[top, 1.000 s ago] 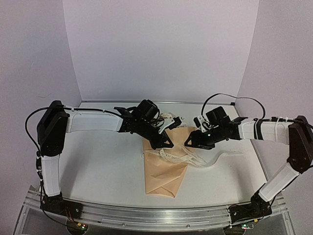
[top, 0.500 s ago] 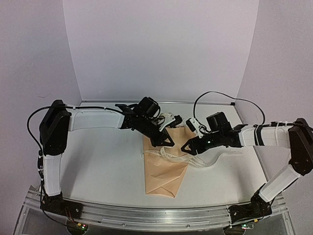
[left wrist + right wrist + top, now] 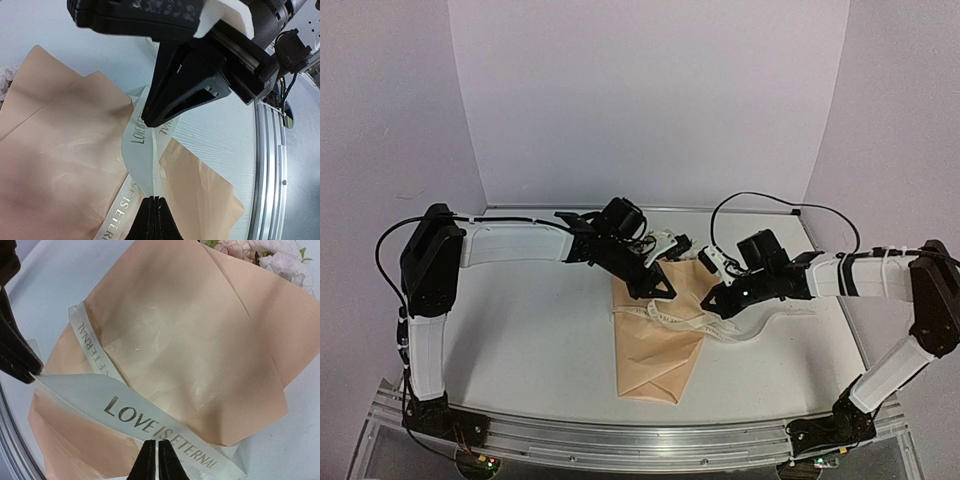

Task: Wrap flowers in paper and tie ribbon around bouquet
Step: Adjust the ribbon on the folded bouquet, then cross the ribbon over the folded bouquet.

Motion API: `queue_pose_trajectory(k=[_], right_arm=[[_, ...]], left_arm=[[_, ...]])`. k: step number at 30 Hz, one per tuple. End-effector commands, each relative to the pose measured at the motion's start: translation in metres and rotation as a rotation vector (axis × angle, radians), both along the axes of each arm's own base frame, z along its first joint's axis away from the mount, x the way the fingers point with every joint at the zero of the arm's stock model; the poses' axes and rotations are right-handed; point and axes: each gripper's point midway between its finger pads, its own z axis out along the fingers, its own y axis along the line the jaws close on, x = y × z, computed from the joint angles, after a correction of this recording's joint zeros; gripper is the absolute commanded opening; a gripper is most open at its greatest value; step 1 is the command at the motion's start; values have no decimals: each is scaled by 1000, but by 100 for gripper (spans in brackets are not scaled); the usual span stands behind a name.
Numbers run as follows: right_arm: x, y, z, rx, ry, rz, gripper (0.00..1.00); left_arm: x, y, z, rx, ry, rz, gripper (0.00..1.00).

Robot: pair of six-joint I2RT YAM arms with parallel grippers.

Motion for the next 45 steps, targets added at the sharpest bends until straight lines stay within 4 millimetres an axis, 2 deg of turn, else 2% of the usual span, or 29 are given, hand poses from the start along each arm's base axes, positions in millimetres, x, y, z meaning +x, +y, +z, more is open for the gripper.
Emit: queue_pose_trajectory(k=[1,6,9,10,12,14,17,20,25,28,30,34,39,45], right_arm=[[5,-6,22,-61,-46,-23,0],[0,0,48,-63,-92,8,0],[-1,-1,57,-54,-84,-36,0],[2,-11,57,-81,-70,-101,6],[5,-35,56,-140,-38,-261,27],[0,-49,52,-131,36,-410,30],[-11,-56,36,-47,189,-616,38],[-16,-43,24,70,337,-728,40],[-12,-24,28,251,463,-836,51],[-14,-27,28,342,557,-981,59],[-15,-28,23,429,645,-1112,61],[-12,-30,18,548,762,-1317,64],[-9,-12,29,635,793,-1392,66],[-20,0,21,630,825,-1452,68]], left_arm=[[-10,4,17,-51,26,-28,0],[-31,8,8,-44,96,-80,0],[-35,11,2,-33,103,-73,0],[-35,11,1,-32,102,-70,0],[-35,13,1,-28,104,-62,0],[-35,15,2,-27,101,-53,0],[-35,16,1,-26,105,-37,0],[-35,15,0,-23,131,-33,0],[-35,13,4,-24,127,-40,0],[-27,13,3,-7,47,-26,0],[-21,11,2,9,-19,-12,0],[-5,2,13,-18,-149,26,0],[7,-11,30,-72,-289,50,0],[8,-23,38,-103,-373,35,0]])
